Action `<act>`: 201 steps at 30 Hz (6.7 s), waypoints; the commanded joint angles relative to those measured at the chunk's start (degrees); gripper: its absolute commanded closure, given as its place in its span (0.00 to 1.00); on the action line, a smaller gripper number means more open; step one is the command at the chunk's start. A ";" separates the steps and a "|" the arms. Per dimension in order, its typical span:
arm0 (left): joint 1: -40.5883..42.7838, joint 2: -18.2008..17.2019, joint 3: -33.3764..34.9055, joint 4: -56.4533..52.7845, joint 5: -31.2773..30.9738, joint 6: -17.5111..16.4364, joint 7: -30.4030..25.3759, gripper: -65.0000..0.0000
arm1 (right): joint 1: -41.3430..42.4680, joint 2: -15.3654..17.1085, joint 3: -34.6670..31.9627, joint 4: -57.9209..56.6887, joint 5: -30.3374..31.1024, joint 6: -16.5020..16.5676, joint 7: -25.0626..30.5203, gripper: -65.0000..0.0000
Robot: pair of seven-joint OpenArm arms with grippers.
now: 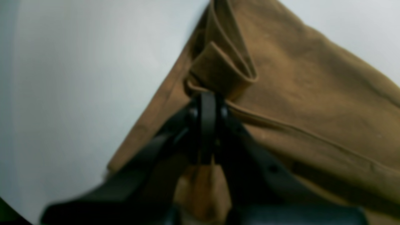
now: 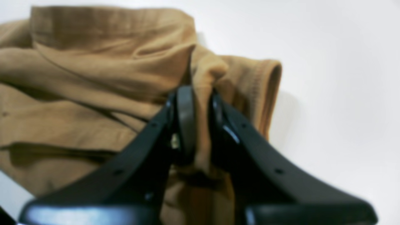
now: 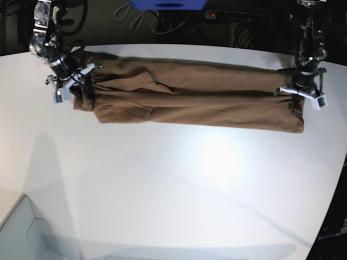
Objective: Layout the t-shirt on the table in an organized manner, then fold the t-shirt properly
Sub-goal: 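Lift the pinched edges and fold them over onto the shirt with both grippers, then hold both ends of the folded strip with both grippers, then carry the strip end with the left gripper toward the right gripper, folding it, then move the right gripper with its strip end toward the left gripper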
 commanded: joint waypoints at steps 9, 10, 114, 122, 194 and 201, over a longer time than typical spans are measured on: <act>-0.05 0.72 -0.58 1.00 -0.10 -0.19 0.15 0.99 | 0.55 1.01 -0.17 1.18 0.38 0.55 -7.01 0.89; -0.05 0.63 -0.58 0.91 -0.10 -0.19 0.15 0.99 | 0.55 1.01 -0.17 1.18 0.38 0.55 -7.63 0.85; -3.30 1.16 -2.25 5.31 -0.01 -0.19 0.59 1.00 | -1.91 -7.95 9.76 2.33 0.38 0.37 -6.92 0.33; -0.66 1.07 7.24 19.99 9.58 -0.10 0.68 1.00 | -1.74 -7.95 9.67 2.33 0.38 0.37 -6.92 0.33; -4.53 15.05 25.62 8.47 46.85 -0.19 -0.03 0.49 | 0.29 -11.65 15.21 10.15 0.29 0.20 -6.66 0.33; -4.35 15.05 25.44 7.59 46.85 -0.19 -0.03 0.49 | 0.20 -11.65 15.21 7.42 -1.99 0.20 -6.57 0.33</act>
